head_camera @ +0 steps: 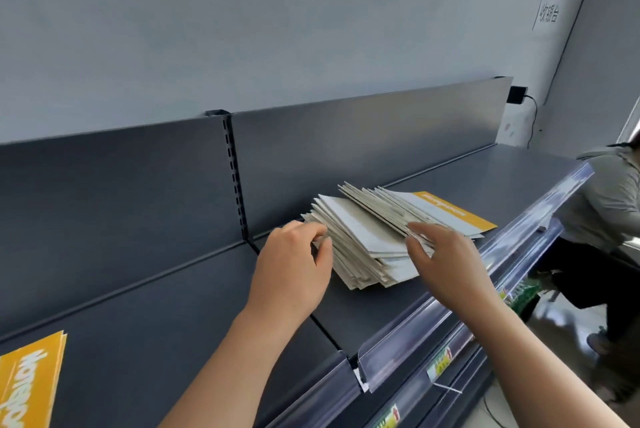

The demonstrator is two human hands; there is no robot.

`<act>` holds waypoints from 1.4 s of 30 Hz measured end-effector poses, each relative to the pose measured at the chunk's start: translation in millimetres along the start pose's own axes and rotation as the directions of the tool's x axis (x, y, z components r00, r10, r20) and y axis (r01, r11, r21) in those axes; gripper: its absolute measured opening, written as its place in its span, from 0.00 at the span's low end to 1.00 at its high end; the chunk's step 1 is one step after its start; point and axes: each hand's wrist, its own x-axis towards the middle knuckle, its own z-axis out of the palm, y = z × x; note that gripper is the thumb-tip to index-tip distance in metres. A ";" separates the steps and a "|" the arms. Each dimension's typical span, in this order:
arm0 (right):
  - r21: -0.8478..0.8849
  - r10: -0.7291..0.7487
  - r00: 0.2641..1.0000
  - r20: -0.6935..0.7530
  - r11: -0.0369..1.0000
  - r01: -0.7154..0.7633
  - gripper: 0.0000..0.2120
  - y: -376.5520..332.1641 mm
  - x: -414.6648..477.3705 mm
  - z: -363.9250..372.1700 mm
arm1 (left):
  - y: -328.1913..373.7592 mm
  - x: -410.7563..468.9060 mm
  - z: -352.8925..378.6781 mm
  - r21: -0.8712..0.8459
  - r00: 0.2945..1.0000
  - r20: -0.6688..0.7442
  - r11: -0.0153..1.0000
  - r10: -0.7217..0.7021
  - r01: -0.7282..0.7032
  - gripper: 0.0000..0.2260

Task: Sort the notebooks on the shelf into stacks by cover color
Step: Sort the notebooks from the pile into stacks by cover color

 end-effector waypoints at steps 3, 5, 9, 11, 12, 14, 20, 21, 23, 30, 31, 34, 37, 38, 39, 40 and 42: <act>0.010 0.038 0.999 -0.014 0.999 -0.038 0.15 21.7 30.3 -2.2 | 10.4 23.5 25.8 -0.031 1.000 0.023 0.999 0.018 -0.017 0.09; 0.017 0.062 0.998 0.002 0.998 -0.062 0.15 38.7 52.3 -2.9 | 19.8 38.9 44.8 -0.043 0.999 0.028 0.999 0.024 -0.023 0.10; -0.025 0.056 0.996 0.063 0.998 -0.055 0.16 81.8 102.4 -3.4 | 41.6 66.9 82.3 -0.054 0.999 0.006 0.997 0.049 -0.048 0.10; -0.039 0.057 0.991 0.120 0.998 -0.053 0.16 107.7 128.0 -2.0 | 53.1 78.4 99.1 -0.050 0.999 -0.025 0.998 0.039 -0.040 0.10; -0.054 0.060 0.986 0.156 0.997 -0.052 0.16 121.8 141.1 -0.9 | 59.6 83.6 107.9 -0.052 0.999 -0.041 0.998 0.028 -0.030 0.10; -0.106 0.079 0.966 0.244 0.993 -0.054 0.16 147.7 164.5 1.8 | 74.3 92.5 125.5 -0.059 0.999 -0.054 0.998 0.001 -0.004 0.11; -0.215 0.047 0.874 0.484 0.974 0.067 0.07 194.7 198.0 16.1 | 104.3 109.5 179.8 0.031 0.987 0.052 0.988 -0.153 0.152 0.11; -0.181 -0.001 0.866 0.500 0.978 0.105 0.05 199.4 200.1 15.9 | 108.3 111.5 186.8 0.061 0.980 0.064 0.980 -0.191 0.187 0.12; -0.075 -0.094 0.843 0.529 0.985 0.157 0.09 205.9 203.6 14.3 | 115.3 117.0 197.3 0.157 0.960 0.087 0.955 -0.266 0.251 0.15; 0.166 -0.239 0.783 0.574 0.970 0.175 0.14 210.7 205.5 0.1 | 121.9 135.5 225.3 0.457 0.888 0.066 0.805 -0.455 0.379 0.14; 0.168 -0.235 0.793 0.563 0.971 0.168 0.14 214.4 207.4 -0.3 | 121.4 135.2 228.3 0.473 0.881 0.054 0.789 -0.469 0.392 0.14; 0.161 -0.152 0.831 0.535 0.984 0.076 0.09 225.4 215.3 -1.3 | 119.4 135.2 230.2 0.438 0.867 0.039 0.789 -0.496 0.431 0.07; 0.172 -0.139 0.822 0.552 0.984 0.051 0.06 230.4 221.6 4.6 | 115.9 135.7 223.7 0.329 0.851 0.042 0.811 -0.524 0.484 0.01; 0.167 -0.119 0.816 0.565 0.986 0.027 0.04 229.5 222.7 5.7 | 116.2 136.2 220.7 0.293 0.843 0.041 0.813 -0.537 0.503 0.02; 0.172 -0.110 0.808 0.579 0.985 0.011 0.07 228.7 223.4 6.2 | 117.2 136.7 218.3 0.267 0.836 0.039 0.811 -0.548 0.520 0.03; 0.164 -0.080 0.800 0.594 0.986 -0.023 0.18 229.1 224.8 8.0 | 119.3 136.6 216.3 0.247 0.830 0.033 0.809 -0.557 0.533 0.04; 0.154 -0.020 0.807 0.590 0.984 -0.088 0.30 230.7 227.5 10.0 | 123.1 135.4 214.6 0.210 0.820 0.019 0.804 -0.572 0.556 0.06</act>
